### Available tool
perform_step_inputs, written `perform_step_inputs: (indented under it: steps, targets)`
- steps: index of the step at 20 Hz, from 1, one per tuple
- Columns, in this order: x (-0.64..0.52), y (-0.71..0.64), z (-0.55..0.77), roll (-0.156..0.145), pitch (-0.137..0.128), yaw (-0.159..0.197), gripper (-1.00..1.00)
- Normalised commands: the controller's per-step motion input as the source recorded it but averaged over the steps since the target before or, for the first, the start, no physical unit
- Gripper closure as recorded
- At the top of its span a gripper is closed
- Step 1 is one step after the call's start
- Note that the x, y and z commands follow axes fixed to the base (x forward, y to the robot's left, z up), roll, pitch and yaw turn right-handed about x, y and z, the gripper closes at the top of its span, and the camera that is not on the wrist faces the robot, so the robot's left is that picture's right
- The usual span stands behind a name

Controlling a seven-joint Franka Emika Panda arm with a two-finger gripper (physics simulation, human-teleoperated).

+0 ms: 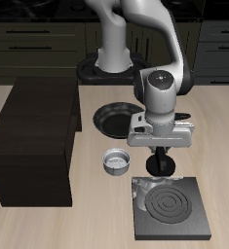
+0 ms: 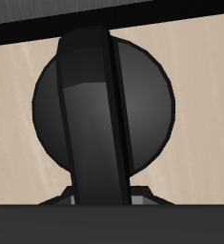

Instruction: Turn on the stove

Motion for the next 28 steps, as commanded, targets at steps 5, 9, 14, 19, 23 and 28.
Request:
perform_step_inputs:
  steps: [5, 9, 14, 19, 23, 28]
  targets:
    - [0.08, -0.11, 0.11, 0.006, -0.013, 0.032, 1.0]
    - [0.11, -0.13, 0.11, -0.005, -0.003, 0.035, 1.0]
    - [0.13, -0.13, 0.14, -0.006, -0.015, 0.045, 1.0]
    - [0.12, -0.08, 0.2, 0.0, -0.02, 0.047, 1.0]
    - [0.09, -0.14, 0.25, -0.014, -0.045, 0.057, 1.0]
    - [0.09, -0.18, 0.19, -0.024, -0.034, 0.044, 1.0]
